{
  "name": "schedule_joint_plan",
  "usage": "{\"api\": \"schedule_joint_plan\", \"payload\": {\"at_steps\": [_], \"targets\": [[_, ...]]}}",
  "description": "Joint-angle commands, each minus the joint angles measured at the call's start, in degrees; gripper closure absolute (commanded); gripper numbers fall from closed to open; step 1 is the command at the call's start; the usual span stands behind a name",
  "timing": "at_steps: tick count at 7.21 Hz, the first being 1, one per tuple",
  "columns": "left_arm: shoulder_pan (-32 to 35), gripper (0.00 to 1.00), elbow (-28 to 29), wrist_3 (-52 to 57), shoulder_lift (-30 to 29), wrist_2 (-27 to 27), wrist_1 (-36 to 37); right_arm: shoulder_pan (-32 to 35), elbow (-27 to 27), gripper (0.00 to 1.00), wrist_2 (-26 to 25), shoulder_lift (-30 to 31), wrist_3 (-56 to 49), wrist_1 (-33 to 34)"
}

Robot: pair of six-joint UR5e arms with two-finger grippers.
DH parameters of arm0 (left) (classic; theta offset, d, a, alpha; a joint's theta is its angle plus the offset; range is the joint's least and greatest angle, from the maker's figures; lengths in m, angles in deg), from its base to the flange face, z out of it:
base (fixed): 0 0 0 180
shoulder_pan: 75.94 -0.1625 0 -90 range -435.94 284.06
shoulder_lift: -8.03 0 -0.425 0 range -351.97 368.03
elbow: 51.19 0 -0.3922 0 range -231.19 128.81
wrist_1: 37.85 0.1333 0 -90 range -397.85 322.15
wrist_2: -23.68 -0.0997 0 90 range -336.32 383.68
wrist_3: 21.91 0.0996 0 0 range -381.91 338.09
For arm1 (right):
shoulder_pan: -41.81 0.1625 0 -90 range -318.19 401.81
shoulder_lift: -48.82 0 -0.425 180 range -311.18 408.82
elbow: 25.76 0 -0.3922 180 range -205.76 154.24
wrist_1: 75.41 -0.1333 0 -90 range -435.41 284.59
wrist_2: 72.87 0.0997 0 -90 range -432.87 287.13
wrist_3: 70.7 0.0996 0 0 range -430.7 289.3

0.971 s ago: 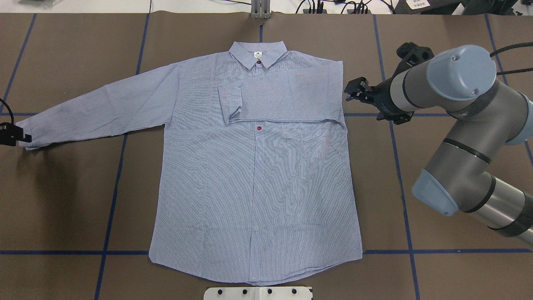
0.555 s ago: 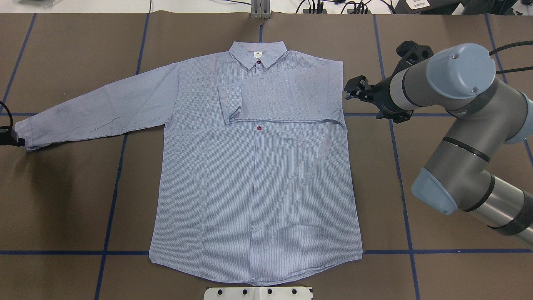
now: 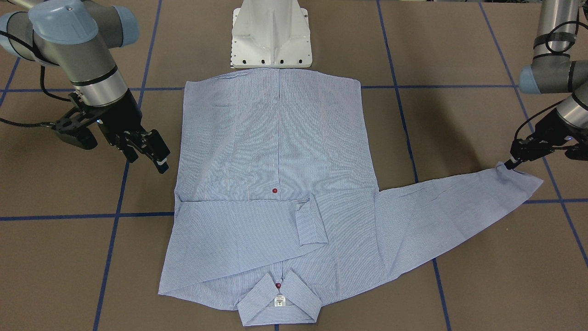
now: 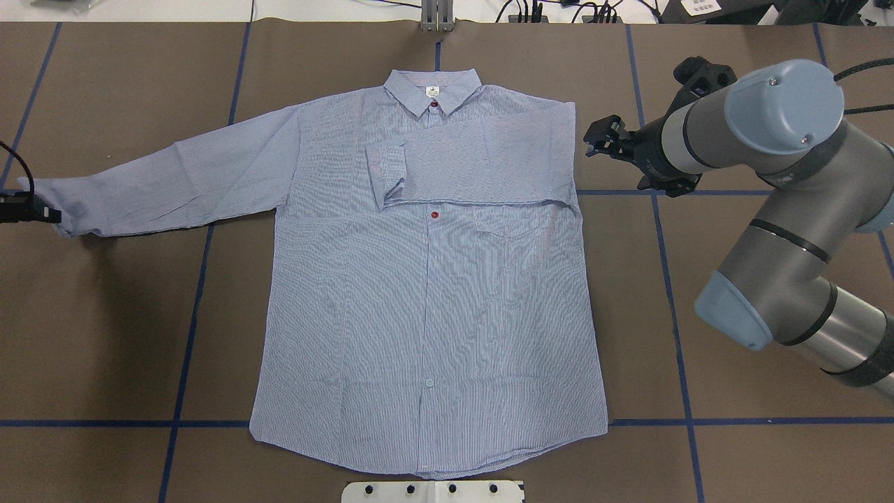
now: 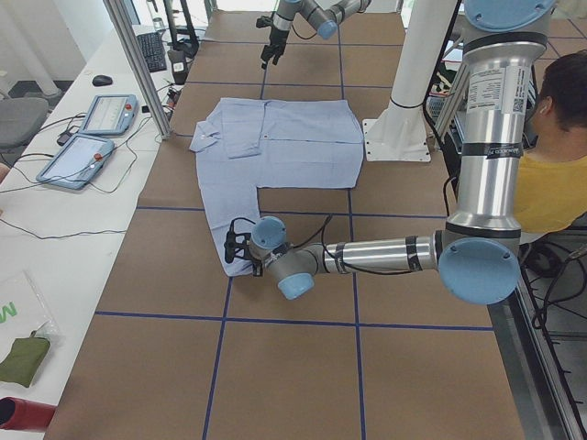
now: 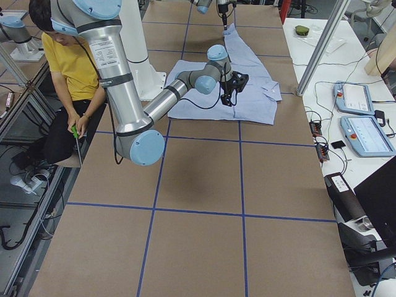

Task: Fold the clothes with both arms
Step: 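Grasp the cuff of the sleeve nearest the left gripper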

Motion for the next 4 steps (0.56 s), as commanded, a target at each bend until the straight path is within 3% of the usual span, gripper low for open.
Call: {"api": "schedule_joint_plan", "payload": {"at_steps": [1, 2, 3, 4], "targets": [[0.12, 1.0, -4.1, -0.71, -12.74, -0.44, 10.86, 3.62, 0.03, 0.0, 2.96, 0.34, -6.47, 2.16], [-1.44, 1.0, -6.55, -5.15, -20.49, -0.36, 19.38, 5.29, -0.14, 0.0, 4.98, 1.48, -9.31, 2.6], [-8.07, 1.0, -8.23, -13.81, -26.31, -2.97, 22.25, 7.22, -0.06, 0.0, 6.57, 4.1, -12.12, 2.17], [-15.54, 1.0, -7.55, -22.6, -32.2, -10.47, 22.54, 10.03, -0.23, 0.0, 9.02, 6.73, -17.89, 2.0]]}}
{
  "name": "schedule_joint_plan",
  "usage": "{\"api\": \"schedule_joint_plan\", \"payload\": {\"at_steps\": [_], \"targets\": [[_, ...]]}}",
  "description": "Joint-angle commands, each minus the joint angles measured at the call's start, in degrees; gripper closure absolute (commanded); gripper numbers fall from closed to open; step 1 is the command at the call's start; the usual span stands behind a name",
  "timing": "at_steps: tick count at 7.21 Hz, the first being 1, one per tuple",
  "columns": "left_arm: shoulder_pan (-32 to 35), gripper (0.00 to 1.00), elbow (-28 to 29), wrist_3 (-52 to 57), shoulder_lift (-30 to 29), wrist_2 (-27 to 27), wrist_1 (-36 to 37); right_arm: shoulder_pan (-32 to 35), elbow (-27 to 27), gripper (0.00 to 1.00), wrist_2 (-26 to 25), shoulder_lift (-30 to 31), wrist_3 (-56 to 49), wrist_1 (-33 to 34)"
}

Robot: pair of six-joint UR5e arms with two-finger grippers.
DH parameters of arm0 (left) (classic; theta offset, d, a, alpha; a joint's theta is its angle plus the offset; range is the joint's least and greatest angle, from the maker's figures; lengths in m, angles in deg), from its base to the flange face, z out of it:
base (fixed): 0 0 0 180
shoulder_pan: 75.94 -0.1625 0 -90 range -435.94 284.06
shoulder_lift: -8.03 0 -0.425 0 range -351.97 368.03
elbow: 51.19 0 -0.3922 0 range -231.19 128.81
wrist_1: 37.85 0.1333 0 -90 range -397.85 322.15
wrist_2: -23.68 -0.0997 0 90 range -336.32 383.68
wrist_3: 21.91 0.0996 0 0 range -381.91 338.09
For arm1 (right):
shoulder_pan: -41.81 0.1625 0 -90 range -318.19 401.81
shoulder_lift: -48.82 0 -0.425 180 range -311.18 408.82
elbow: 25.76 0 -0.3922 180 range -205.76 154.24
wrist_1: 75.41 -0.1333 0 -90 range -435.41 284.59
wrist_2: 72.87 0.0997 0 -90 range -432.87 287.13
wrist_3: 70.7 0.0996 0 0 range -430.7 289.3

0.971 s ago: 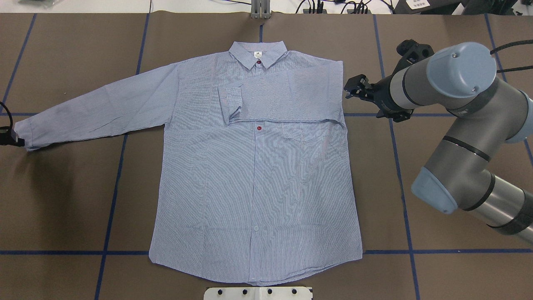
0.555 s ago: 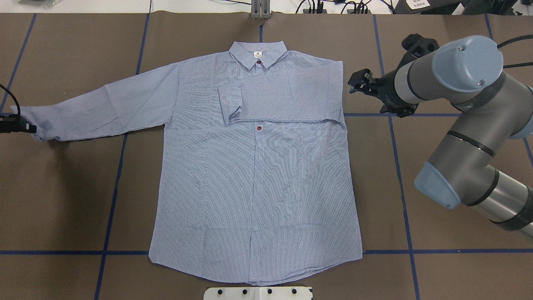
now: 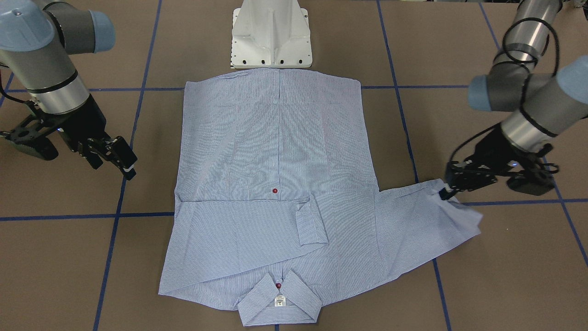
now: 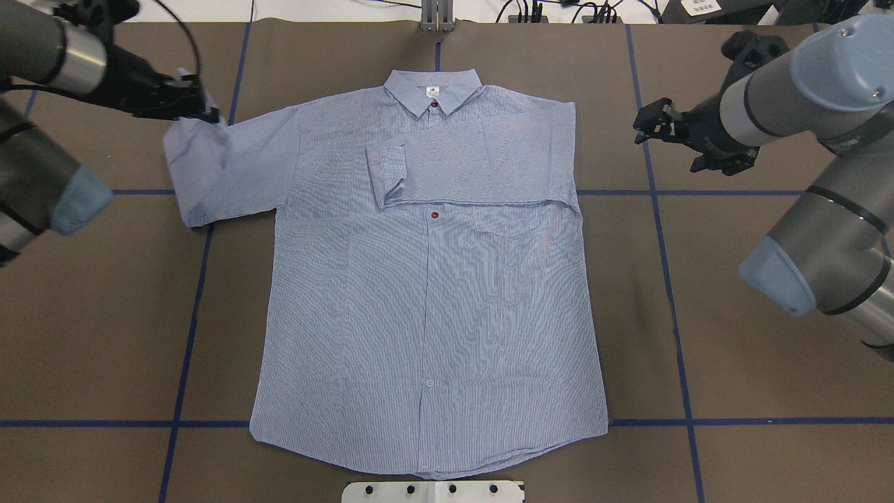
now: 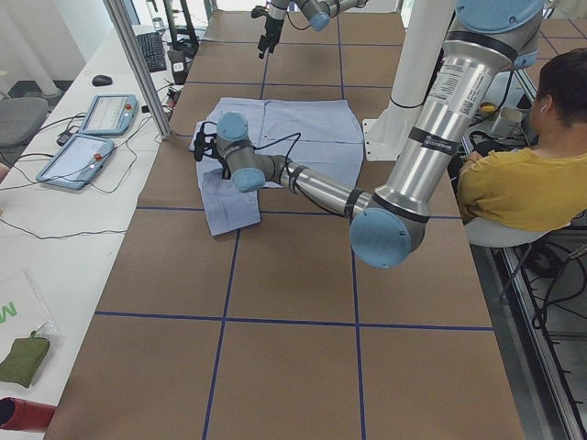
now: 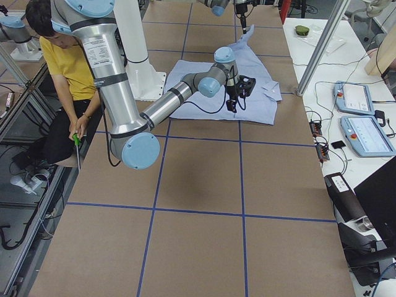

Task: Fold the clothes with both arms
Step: 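Grasp the cuff of the sleeve nearest the left gripper, then carry the sleeve with the left gripper across the shirt toward the collar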

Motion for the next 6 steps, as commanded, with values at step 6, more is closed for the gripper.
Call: {"api": "schedule_joint_plan", "payload": {"at_steps": [6], "targets": [[-20.2, 1.0, 13.1, -25.66, -29.59, -21.4, 6.04, 11.63, -2.93, 0.0, 7.41, 8.51, -21.16, -0.18]]}}
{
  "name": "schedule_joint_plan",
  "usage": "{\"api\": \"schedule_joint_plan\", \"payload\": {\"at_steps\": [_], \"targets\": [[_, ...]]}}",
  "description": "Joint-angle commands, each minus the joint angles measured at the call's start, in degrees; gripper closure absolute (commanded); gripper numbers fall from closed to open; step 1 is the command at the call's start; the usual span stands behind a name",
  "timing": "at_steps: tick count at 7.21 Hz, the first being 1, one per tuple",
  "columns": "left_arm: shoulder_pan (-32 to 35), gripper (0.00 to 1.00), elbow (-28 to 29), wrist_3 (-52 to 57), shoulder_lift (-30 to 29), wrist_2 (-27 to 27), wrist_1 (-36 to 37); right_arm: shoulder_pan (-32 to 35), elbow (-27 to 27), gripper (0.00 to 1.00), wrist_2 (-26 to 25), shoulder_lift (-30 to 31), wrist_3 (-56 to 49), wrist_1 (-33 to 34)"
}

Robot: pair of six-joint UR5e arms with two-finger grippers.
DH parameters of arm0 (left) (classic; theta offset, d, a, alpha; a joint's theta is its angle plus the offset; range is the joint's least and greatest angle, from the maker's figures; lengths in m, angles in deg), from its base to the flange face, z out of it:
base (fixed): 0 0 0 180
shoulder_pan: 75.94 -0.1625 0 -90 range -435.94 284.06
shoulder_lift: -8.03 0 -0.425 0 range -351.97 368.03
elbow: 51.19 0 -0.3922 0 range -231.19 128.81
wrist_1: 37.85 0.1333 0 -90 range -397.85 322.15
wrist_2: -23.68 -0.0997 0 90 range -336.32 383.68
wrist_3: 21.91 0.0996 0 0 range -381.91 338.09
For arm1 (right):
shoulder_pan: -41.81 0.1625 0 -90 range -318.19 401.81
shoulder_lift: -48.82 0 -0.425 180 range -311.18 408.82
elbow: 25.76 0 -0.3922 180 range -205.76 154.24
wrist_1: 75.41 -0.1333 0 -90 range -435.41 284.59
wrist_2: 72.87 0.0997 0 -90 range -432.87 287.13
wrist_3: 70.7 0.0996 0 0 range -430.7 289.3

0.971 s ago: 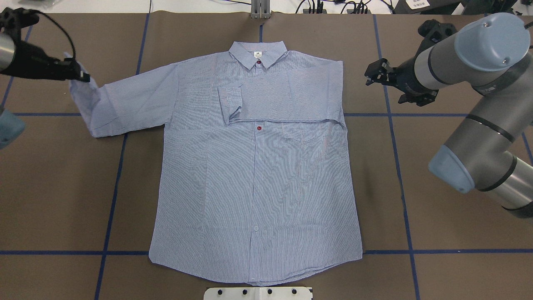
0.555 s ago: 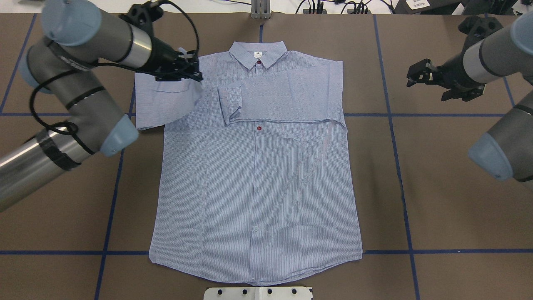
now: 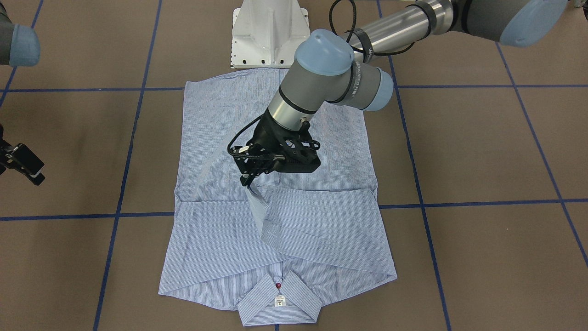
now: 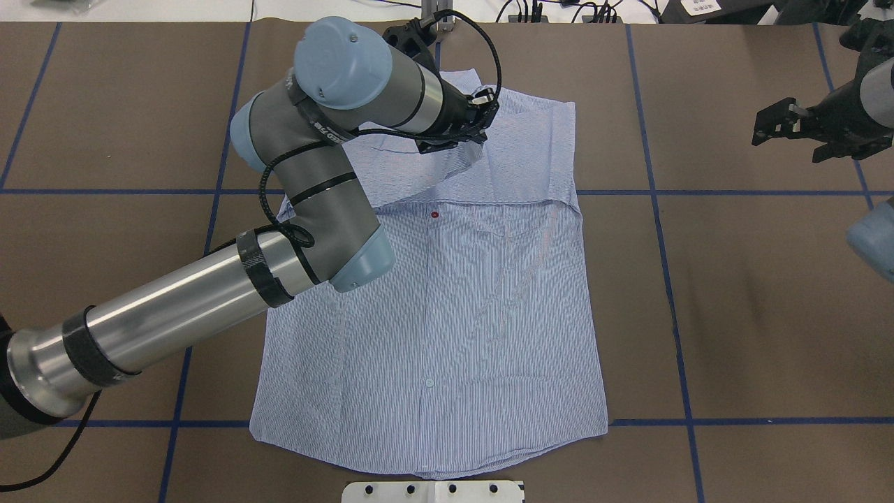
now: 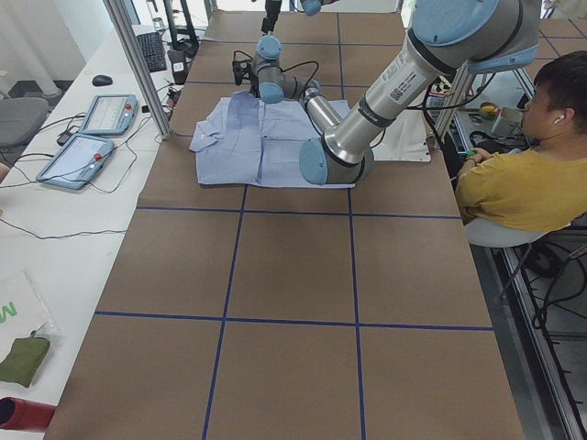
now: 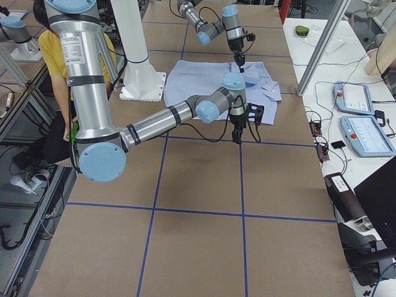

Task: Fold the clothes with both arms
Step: 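Carry the sleeve with the left gripper across the shirt toward the collar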

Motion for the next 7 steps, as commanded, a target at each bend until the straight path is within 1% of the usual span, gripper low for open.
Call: {"api": "schedule_joint_plan", "payload": {"at_steps": [1, 2, 3, 4, 5, 6, 7], "targets": [[-2.84, 1.0, 2.43, -1.61, -1.74, -3.7, -0.28, 0.21, -0.13, 0.0, 0.04, 0.19, -0.48, -0.01], [-4.07, 0.66, 3.22, -1.61, -1.66, -4.95, -0.28, 0.29, -0.3, 0.0, 0.04, 0.19, -0.65, -0.01], [-4.78, 0.01, 3.32, -1.35, -1.74, -5.83, -0.37, 0.21, -0.39, 0.0, 0.04, 0.19, -0.48, -0.01], [-4.87, 0.01, 2.97, -1.61, -2.18, -6.27, -0.37, 0.21, -0.3, 0.0, 0.12, 0.45, -0.39, -0.01], [-4.87, 0.01, -0.17, -1.78, -1.75, -5.84, 0.41, 0.03, -0.13, 0.0, 1.34, 0.27, 0.22, -0.01], [-4.7, 0.01, -7.07, -1.7, 3.48, -5.75, 0.42, -0.23, 0.66, 0.0, 3.44, 0.27, 1.97, -0.18], [-4.61, 0.01, -17.32, -1.0, 11.62, -4.18, 0.59, -3.8, 2.58, 0.0, 4.68, 0.36, 9.99, -2.71]]}}
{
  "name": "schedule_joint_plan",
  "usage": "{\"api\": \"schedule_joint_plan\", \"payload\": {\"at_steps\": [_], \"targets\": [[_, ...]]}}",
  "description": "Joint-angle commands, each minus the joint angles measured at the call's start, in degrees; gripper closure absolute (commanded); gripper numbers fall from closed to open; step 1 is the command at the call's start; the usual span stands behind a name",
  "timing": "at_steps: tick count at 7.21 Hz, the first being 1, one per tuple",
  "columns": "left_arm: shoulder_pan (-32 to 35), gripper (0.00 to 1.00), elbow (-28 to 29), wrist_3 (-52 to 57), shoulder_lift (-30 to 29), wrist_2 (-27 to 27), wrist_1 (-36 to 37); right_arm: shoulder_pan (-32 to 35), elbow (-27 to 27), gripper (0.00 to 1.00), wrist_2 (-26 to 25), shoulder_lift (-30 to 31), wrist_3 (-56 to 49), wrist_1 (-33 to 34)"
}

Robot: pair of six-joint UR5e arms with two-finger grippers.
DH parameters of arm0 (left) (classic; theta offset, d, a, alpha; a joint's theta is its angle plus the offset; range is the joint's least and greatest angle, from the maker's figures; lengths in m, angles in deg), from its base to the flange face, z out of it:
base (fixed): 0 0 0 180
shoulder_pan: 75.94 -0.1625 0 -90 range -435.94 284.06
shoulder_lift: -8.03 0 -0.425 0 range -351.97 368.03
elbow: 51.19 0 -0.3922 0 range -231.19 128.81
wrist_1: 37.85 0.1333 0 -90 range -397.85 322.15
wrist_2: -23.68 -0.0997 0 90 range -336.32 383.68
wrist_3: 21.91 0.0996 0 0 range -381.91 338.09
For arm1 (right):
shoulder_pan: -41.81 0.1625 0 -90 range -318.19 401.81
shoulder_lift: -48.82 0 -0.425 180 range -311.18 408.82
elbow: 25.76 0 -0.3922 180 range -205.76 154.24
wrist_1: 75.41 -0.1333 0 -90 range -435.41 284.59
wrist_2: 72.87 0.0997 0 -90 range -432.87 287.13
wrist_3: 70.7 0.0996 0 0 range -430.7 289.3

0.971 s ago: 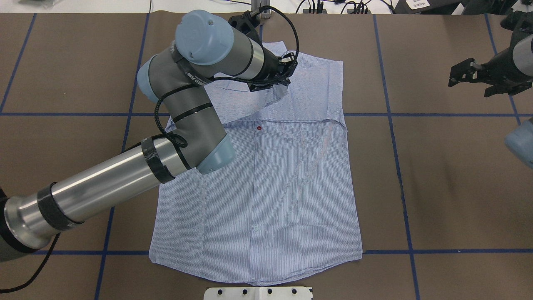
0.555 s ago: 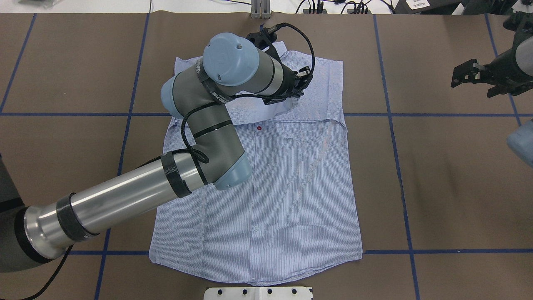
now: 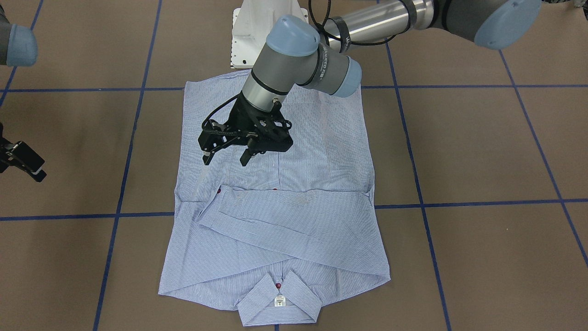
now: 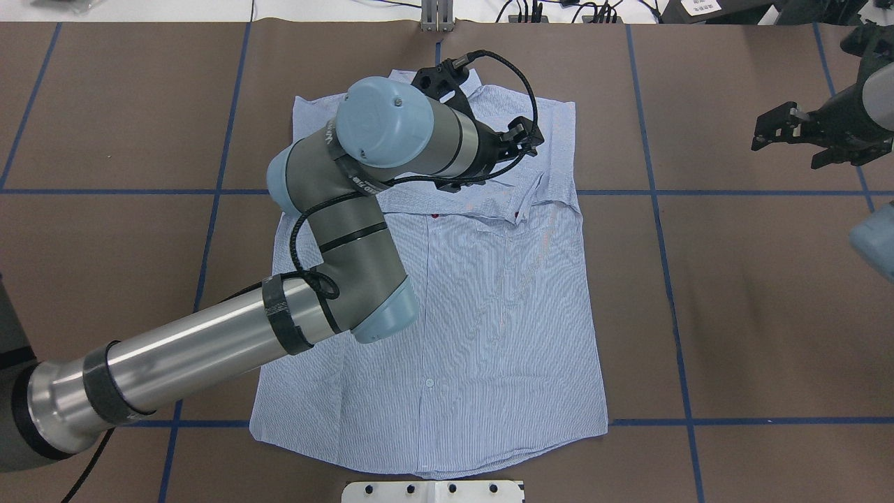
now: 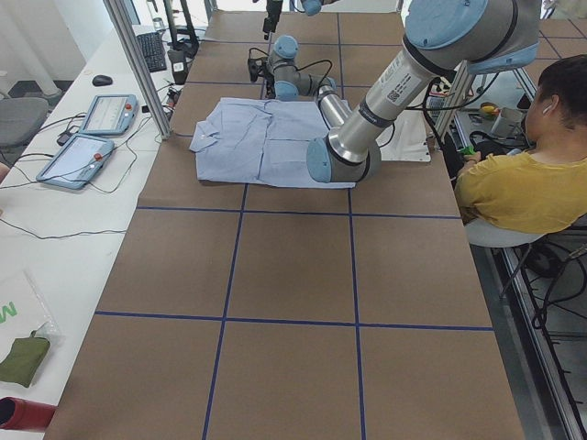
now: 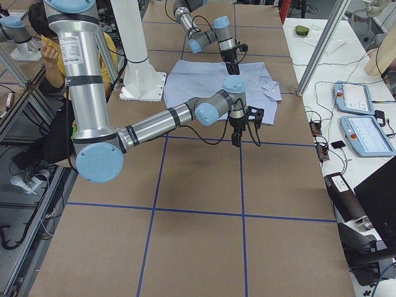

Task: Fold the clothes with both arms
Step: 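Carry the sleeve with the left gripper across the shirt toward the collar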

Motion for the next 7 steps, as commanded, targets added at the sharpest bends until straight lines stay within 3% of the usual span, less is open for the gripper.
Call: {"api": "schedule_joint_plan", "payload": {"at_steps": [1, 3, 4, 6, 7], "targets": [[0.44, 0.01, -16.79, 2.72, 13.76, 3.87, 0.83, -9.71, 3.02, 0.0, -1.4, 0.06, 19.66, -6.66], [1.5, 0.02, -23.06, 11.93, 19.23, 3.98, 6.36, -31.54, 11.07, 0.01, -24.77, 3.1, 39.3, -7.94], [1.68, 0.02, -25.01, 13.54, 22.22, 3.89, 6.37, -36.88, 16.43, 0.01, -26.38, 6.35, 45.66, -7.93], [2.29, 0.02, -25.29, 15.4, 25.05, 3.89, 6.29, -57.84, 19.38, 0.06, -47.81, 10.51, 57.52, -6.45], [2.21, 0.02, -24.94, 15.49, 26.11, 3.72, 6.2, -61.33, 19.38, 0.06, -48.27, 10.17, 64.37, -5.48]]}}
